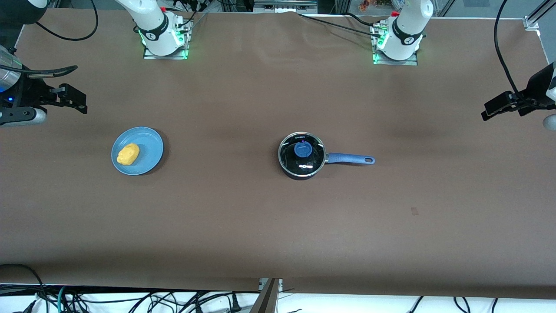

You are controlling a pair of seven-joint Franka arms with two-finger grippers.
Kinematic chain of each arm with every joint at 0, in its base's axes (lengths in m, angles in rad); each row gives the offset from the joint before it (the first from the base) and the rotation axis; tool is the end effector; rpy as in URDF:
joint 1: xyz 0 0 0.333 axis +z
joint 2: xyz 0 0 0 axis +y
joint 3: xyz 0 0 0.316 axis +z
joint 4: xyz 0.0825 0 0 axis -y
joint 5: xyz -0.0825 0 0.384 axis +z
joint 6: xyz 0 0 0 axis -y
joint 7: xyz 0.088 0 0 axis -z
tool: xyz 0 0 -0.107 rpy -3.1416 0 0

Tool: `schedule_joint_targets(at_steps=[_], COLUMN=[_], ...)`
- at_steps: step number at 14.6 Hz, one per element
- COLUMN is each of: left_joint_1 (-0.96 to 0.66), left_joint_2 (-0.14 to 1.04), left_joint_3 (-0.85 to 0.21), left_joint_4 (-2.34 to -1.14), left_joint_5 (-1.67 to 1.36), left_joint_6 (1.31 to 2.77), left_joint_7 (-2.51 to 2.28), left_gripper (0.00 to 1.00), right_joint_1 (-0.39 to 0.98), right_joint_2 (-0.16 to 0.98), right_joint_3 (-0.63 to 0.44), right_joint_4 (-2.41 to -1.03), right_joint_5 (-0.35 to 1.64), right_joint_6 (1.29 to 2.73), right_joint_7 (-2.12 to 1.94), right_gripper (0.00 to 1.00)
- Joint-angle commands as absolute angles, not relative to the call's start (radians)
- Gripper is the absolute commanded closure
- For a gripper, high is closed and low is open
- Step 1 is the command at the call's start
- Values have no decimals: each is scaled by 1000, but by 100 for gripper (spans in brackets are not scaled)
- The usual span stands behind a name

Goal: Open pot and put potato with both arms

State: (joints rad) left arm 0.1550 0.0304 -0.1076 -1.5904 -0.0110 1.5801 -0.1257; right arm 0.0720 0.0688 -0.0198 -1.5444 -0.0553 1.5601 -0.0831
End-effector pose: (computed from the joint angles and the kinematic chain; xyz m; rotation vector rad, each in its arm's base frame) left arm 0.5626 0.0264 0.5992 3.1165 0.2709 -0.0642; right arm 0.5729 0.0243 0.5974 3.0775 0.2099 -0.0832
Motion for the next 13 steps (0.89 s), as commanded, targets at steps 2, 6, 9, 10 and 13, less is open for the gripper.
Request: schedule_joint_targets(at_steps=[2, 6, 9, 10, 13], left_joint_1=[160, 160, 153, 155, 155], left_joint_2=[46, 48, 48, 48, 43], left_joint_3=[-106, -106, -107, -109, -112], left_joint_4=[-1562, -1560, -1560, -1562, -1577], left_joint_5=[-34, -35, -34, -34, -32], left_joint_6=[1575, 1575, 1575, 1575, 1562], left_joint_7=[-112, -112, -115, -114, -114], left_gripper=[0, 0, 0, 0, 0], right_joint_1=[64, 64, 64, 64, 64], right_joint_2=[77, 77, 77, 77, 86], right_joint_3=[-17, -18, -18, -20, -20], right_joint_4=[-1523, -1523, -1523, -1525, -1523], right_joint_5=[-54, -54, -54, -54, -54], right_joint_6=[1555, 1555, 1555, 1555, 1555], right_joint_7=[-75, -75, -77, -77, -77], right_gripper=[0, 0, 0, 0, 0])
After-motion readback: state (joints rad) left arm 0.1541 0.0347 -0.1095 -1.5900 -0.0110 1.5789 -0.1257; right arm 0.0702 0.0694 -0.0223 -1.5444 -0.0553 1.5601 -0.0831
